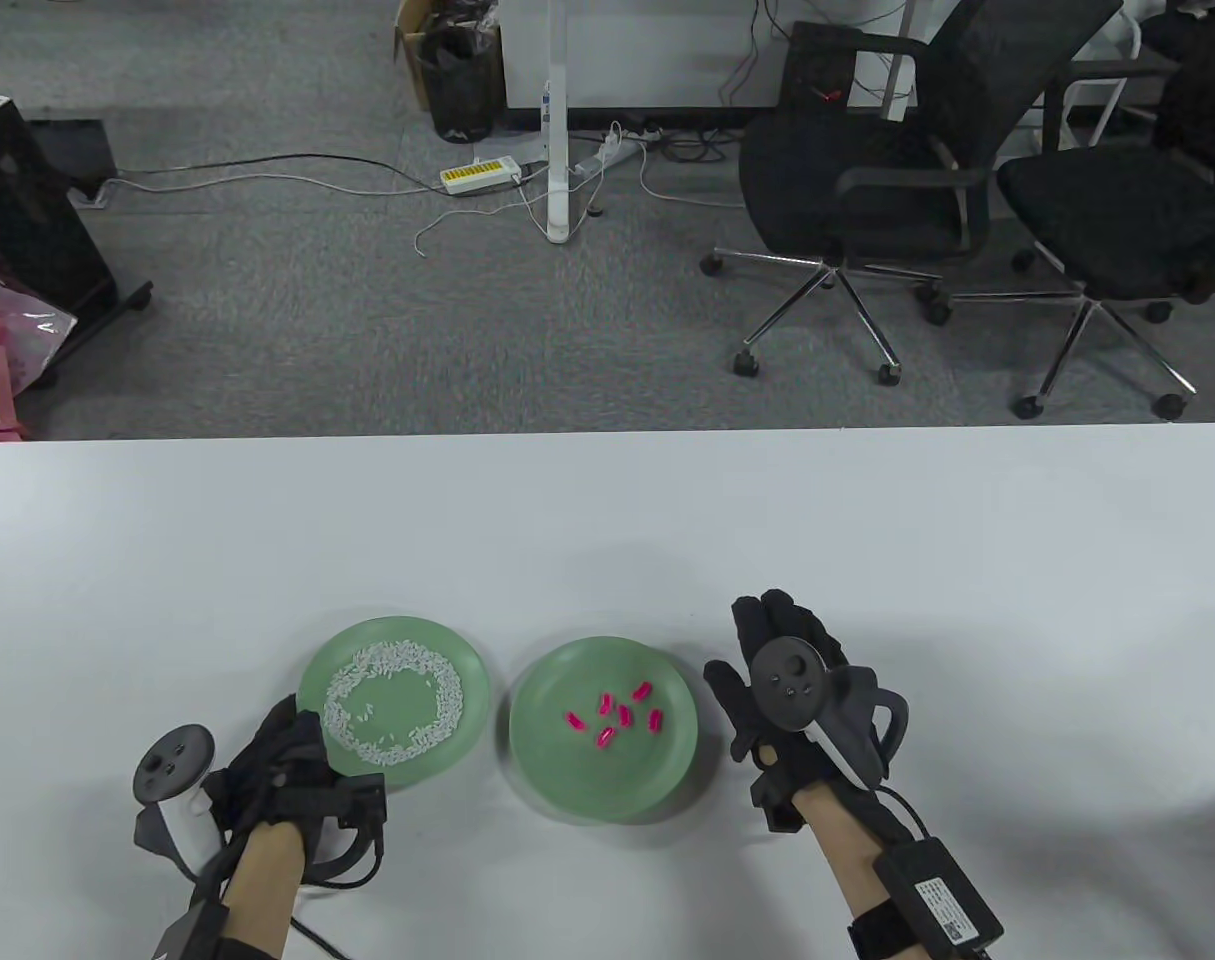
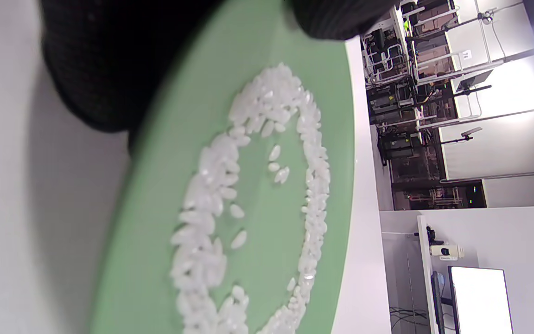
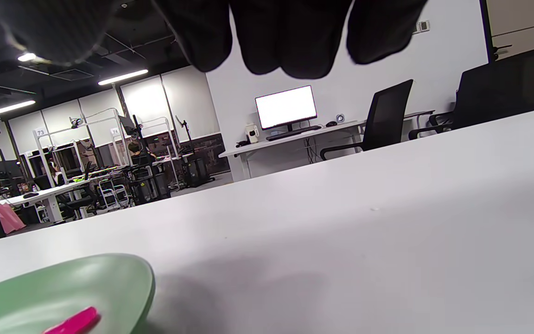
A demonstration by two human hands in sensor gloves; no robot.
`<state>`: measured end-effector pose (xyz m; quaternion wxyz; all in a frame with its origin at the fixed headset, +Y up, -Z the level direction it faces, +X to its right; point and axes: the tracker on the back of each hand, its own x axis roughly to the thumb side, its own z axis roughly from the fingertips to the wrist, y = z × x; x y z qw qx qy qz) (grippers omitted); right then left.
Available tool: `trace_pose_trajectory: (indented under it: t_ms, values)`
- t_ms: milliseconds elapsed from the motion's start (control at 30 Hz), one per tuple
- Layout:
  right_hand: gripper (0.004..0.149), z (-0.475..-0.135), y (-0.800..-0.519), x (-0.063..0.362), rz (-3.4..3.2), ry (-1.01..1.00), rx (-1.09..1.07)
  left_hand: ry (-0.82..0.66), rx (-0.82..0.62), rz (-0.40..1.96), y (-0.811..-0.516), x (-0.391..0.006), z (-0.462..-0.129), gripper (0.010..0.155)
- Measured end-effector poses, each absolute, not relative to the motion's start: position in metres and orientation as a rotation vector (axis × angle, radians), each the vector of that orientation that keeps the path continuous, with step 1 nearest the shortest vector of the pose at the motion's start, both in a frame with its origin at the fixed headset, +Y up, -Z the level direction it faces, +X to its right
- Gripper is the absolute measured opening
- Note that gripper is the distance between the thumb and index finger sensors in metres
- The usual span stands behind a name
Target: Pick gummy candy with hand pinch into plate
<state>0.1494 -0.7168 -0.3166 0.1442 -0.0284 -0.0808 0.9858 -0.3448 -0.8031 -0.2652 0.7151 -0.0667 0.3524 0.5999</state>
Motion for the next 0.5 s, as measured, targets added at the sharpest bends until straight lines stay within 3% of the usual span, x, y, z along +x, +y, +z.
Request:
trace_pose_trajectory:
  t_ms: [233, 400, 500]
  values:
    - [0.076, -0.312, -0.724, 0.148, 2.882, -0.226, -0.061, 0.788, -0.091, 1.083, -0.782, -0.336, -0.263, 0.071]
    - [0.078, -0.31, -0.727, 0.145, 2.892, -0.215, -0.05, 0.68, -0.168, 0.765, -0.759, -0.322, -0.266, 0.072]
    - [0.08, -0.31, -0.73, 0.143, 2.889, -0.199, -0.036, 0.633, -0.143, 0.585, -0.745, -0.31, -0.266, 0.07]
